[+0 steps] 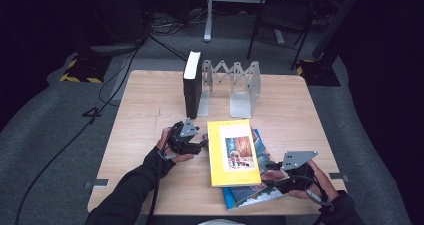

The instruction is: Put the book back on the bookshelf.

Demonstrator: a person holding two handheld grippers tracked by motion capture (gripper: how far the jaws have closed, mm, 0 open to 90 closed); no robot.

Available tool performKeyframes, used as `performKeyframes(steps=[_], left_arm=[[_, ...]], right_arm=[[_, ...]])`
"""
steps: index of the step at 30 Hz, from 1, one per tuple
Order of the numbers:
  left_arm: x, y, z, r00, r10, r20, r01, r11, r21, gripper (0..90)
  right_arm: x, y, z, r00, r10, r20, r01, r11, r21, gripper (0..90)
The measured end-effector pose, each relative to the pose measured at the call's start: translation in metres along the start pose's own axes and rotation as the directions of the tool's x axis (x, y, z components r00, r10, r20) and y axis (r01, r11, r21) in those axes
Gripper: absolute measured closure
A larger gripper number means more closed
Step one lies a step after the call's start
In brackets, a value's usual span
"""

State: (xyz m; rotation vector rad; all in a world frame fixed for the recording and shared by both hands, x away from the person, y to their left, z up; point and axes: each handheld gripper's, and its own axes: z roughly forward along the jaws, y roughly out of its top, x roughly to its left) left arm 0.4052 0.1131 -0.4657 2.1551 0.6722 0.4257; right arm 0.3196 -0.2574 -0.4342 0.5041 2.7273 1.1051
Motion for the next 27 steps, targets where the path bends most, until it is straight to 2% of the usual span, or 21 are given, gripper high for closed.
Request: performKeyframes(steps=[2,6,9,12,15,24,27], left_arm=[[-0.001,-0.001,-0.001,1.0,0.004,0.007,-0.004,1.0,0.001,40.7],[-0.002,-0.001,-0.001,1.0,0.004,0.002,-0.004,1.0,0.001,40.6],[-0.001,-0.001,-0.001,0.9999,0.0,0.012,0.0,1.0,-0.003,40.6],[-0.001,-0.001,-0.001,0.9999,-0.005,0.01,0.005,1.0,-0.002,40.7],[-0.001,-0.001,0.0,0.9999,-0.005,0.01,0.006,1.0,-0.007,41.1],[-0.001,0.0,-0.001,0.9999,0.004,0.013,-0.003,1.0,-0.005,40.5],[-0.001,-0.001,-0.001,0.9999,0.003,0.014,-0.002,1.0,-0.006,40.6]], right_arm=[[-0.002,-0.001,-0.002,0.9998,0.006,0.018,-0.006,1.0,0.005,50.1],[0.001,0.0,0.005,0.9991,-0.039,0.014,0.038,0.996,0.08,55.7],[0.001,0.004,0.009,0.9984,-0.056,0.005,0.055,0.994,0.095,54.4],[0.0,0.007,0.012,0.9988,-0.049,-0.003,0.049,0.994,0.099,52.6],[-0.004,0.008,0.015,0.9994,-0.032,-0.013,0.033,0.996,0.084,52.2],[-0.008,0.007,0.013,1.0,0.005,0.004,-0.005,0.999,0.053,49.4],[-0.012,0.007,0.002,0.999,0.044,0.003,-0.044,0.999,-0.003,49.2]])
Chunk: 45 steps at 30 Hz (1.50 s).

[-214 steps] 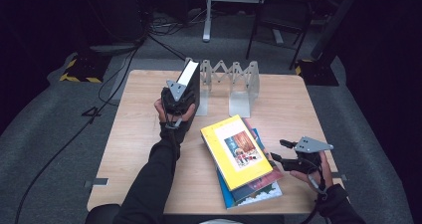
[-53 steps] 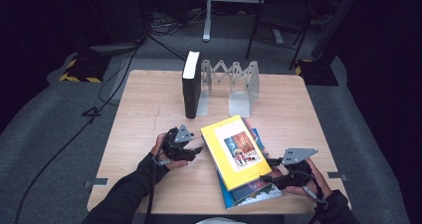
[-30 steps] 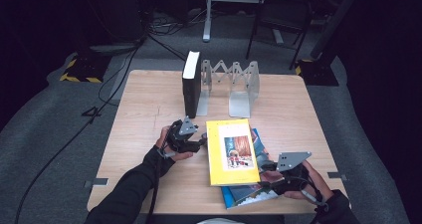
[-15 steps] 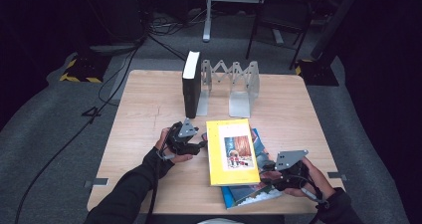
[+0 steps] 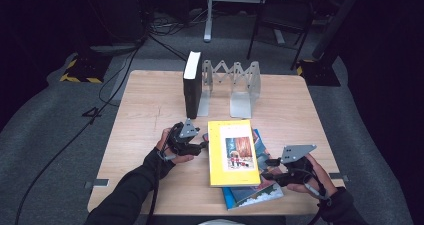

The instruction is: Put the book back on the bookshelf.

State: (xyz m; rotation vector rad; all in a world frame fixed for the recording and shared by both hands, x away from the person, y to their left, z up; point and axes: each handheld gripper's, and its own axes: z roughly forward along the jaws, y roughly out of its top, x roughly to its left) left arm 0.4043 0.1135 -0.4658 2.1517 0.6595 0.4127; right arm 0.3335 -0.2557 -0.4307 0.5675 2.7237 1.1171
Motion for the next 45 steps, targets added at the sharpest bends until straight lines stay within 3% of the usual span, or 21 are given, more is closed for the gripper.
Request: performKeyframes(steps=[2,6,11,16,25,29,37,41,45], left_arm=[[0.0,0.0,0.0,1.0,0.0,-0.001,0.0,1.0,0.0,40.5],[-0.001,0.0,0.0,1.0,0.0,-0.004,0.0,1.0,0.001,40.8],[-0.001,0.0,0.0,1.0,0.0,-0.002,0.0,1.0,0.0,40.7],[0.0,0.001,0.0,1.0,-0.009,-0.004,0.009,0.9999,-0.008,40.4],[0.004,0.002,0.001,0.9999,-0.012,0.011,0.012,0.9999,-0.009,39.2],[0.005,0.001,0.002,0.9997,-0.019,0.014,0.019,0.9998,-0.008,39.0],[0.007,0.001,0.003,0.999,-0.034,0.028,0.034,0.9994,-0.01,38.9],[0.009,0.002,0.004,0.998,-0.053,0.035,0.054,0.9983,-0.023,40.0],[0.01,0.002,0.006,0.9979,-0.055,0.035,0.056,0.9981,-0.027,42.8]], right_arm=[[-0.001,0.002,-0.002,0.9993,0.036,-0.006,-0.036,0.999,-0.033,48.1],[0.004,0.008,0.007,0.9999,0.01,-0.012,-0.01,1.0,-0.005,45.5],[0.003,0.01,0.014,0.999,0.034,-0.028,-0.034,0.999,-0.004,41.8],[0.001,0.009,0.023,0.9919,0.097,-0.083,-0.098,0.995,-0.015,35.8],[-0.002,0.016,0.034,0.9902,0.134,-0.039,-0.134,0.991,-0.006,22.9],[-0.01,0.017,0.041,0.9838,0.168,-0.062,-0.169,0.986,-0.009,18.7],[-0.016,0.025,0.047,0.9876,0.146,-0.056,-0.146,0.989,0.006,14.9],[-0.016,0.027,0.045,0.9917,0.123,-0.036,-0.124,0.992,-0.029,22.9],[-0.016,0.028,0.044,0.9907,0.125,-0.055,-0.128,0.99,-0.052,24.4]])
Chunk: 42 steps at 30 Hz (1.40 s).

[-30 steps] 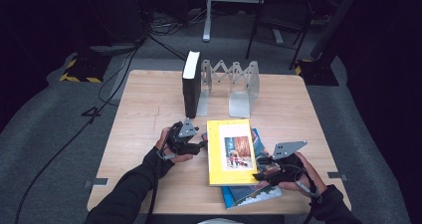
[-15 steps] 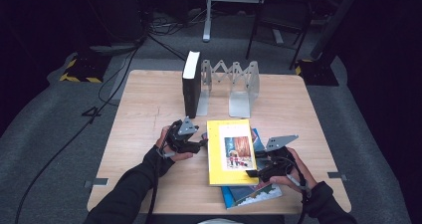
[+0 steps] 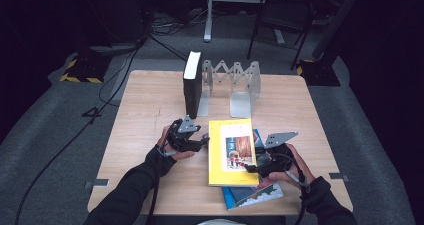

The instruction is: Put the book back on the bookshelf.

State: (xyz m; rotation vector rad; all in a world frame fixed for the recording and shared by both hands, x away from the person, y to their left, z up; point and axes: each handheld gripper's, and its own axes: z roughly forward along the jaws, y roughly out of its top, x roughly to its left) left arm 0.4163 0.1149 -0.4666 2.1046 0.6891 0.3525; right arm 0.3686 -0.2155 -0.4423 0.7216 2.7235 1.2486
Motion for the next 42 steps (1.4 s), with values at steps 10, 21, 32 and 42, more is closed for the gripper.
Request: performKeyframes(steps=[10,21,32,42], left_arm=[[-0.002,0.001,0.0,0.9999,0.013,-0.006,-0.013,0.9999,0.002,44.7],[-0.001,0.001,0.0,0.9999,0.01,-0.006,-0.01,0.9999,0.0,43.4],[0.0,-0.005,0.002,0.9989,0.041,-0.023,-0.039,0.9973,0.062,46.6],[-0.006,-0.016,-0.003,0.9967,0.068,0.043,-0.073,0.9918,0.105,52.9]], right_arm=[[-0.002,0.012,0.01,0.9999,-0.015,-0.007,0.015,0.999,-0.041,39.0],[-0.018,0.016,0.017,0.9946,0.026,-0.1,-0.032,0.998,-0.062,70.5],[-0.009,0.012,0.015,0.9981,-0.015,-0.06,0.008,0.994,-0.112,74.6],[-0.006,0.012,0.016,0.9975,-0.031,-0.063,0.022,0.991,-0.131,75.1]])
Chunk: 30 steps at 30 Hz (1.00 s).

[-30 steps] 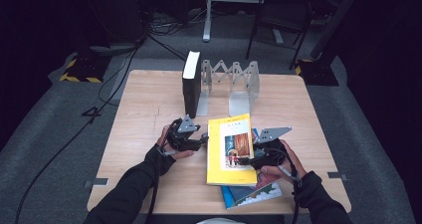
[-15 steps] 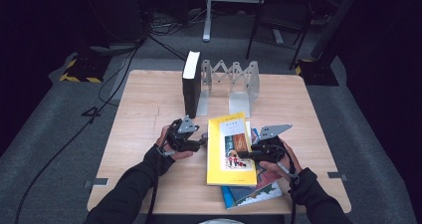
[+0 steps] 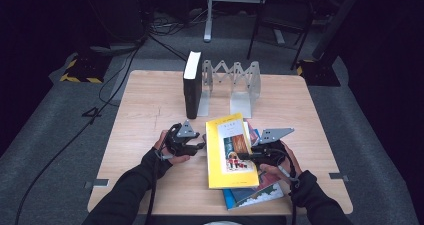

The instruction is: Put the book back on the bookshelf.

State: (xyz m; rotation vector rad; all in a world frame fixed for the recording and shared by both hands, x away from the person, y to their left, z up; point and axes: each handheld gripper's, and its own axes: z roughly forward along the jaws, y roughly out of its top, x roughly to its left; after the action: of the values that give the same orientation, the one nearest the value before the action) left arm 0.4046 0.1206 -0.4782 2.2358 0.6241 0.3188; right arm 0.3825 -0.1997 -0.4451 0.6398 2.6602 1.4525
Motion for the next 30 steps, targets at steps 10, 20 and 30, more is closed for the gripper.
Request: performKeyframes(steps=[10,20,30], left_arm=[[-0.019,-0.003,0.006,0.9938,0.026,0.108,-0.029,0.9994,0.021,52.4],[-0.01,0.003,-0.003,0.9971,0.001,0.076,0.005,0.9968,-0.08,62.3],[-0.003,0.025,-0.025,0.9965,-0.003,0.084,0.018,0.9833,-0.181,64.2]], right_arm=[[0.001,0.002,0.0,0.9998,-0.011,-0.017,0.011,1.0,-0.008,75.2],[0.009,0.003,-0.01,0.9973,-0.068,-0.026,0.067,0.996,-0.052,75.8],[0.023,0.012,-0.028,0.9903,-0.139,0.003,0.138,0.982,-0.129,78.5]])
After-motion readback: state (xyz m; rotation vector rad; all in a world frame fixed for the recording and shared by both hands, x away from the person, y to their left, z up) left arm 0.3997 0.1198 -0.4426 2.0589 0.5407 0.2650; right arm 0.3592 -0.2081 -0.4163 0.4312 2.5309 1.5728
